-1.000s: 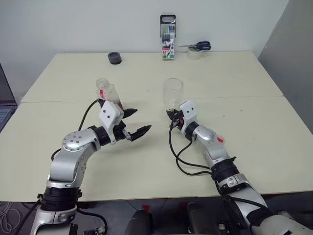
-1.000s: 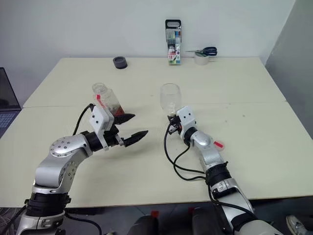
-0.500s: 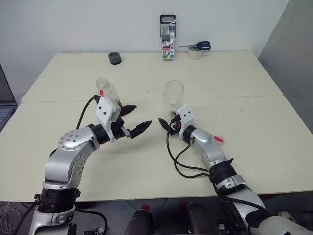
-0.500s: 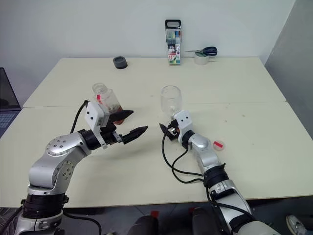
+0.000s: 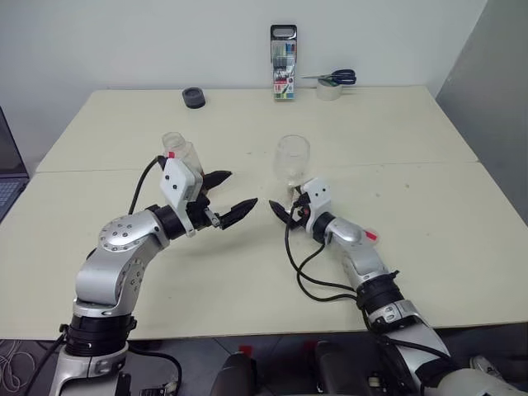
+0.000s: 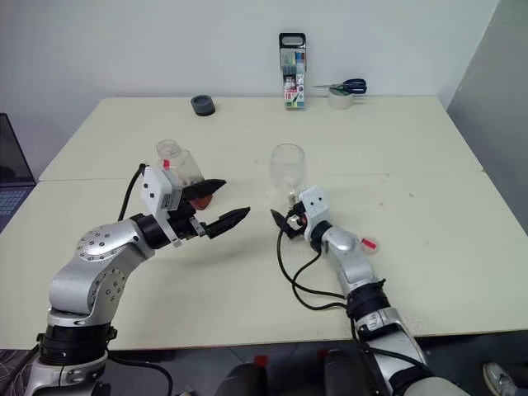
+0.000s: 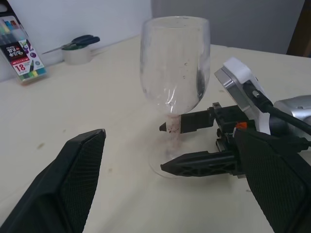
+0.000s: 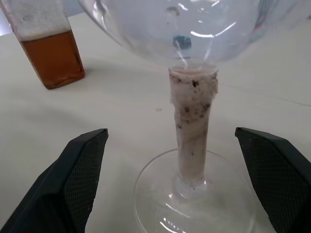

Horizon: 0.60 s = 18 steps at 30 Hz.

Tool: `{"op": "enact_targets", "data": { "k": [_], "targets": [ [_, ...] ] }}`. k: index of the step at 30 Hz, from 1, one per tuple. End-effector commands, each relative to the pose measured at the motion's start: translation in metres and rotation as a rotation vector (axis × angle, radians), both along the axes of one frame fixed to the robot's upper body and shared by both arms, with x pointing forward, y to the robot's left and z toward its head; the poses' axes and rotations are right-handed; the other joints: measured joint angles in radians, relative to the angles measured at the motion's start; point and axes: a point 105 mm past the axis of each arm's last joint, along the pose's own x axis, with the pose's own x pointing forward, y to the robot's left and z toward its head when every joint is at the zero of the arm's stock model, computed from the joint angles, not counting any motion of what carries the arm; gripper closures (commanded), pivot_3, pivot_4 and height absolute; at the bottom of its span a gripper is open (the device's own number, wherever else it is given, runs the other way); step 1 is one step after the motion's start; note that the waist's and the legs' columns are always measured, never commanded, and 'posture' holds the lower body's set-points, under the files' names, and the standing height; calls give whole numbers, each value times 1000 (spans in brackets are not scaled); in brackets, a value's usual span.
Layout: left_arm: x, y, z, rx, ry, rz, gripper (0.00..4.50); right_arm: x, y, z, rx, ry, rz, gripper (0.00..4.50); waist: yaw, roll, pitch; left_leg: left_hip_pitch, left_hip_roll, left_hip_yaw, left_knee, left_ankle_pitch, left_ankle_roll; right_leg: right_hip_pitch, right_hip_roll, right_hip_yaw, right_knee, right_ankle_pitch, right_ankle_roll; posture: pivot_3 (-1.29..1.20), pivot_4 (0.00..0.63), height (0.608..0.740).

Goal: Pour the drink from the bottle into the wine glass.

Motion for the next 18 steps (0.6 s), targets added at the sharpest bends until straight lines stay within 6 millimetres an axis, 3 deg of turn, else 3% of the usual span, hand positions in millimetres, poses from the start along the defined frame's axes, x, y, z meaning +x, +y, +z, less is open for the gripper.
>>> {"op": "enact_targets", "data": {
  "k": [1, 10, 18],
  "targets": [
    [-4, -2, 16, -27, -70, -15, 0, -7, -1, 14, -3, -59, 23, 24, 0, 0, 0, 0, 0, 0, 0, 0, 0, 0, 0, 0, 0, 0, 0, 0, 150, 740],
    [-1, 0, 4, -38, -60, 35, 0, -23, -20, 11, -61, -18, 15, 24, 3, 0, 0, 0, 0, 0, 0, 0, 0, 0, 0, 0, 0, 0, 0, 0, 150, 740],
    [-6, 12, -33, -24, 26, 130, 0, -71, -35, 20, -158, -16, 231, 24, 13, 0, 0, 0, 0, 0, 0, 0, 0, 0, 0, 0, -2, 0, 0, 0, 150, 740]
  ]
}}
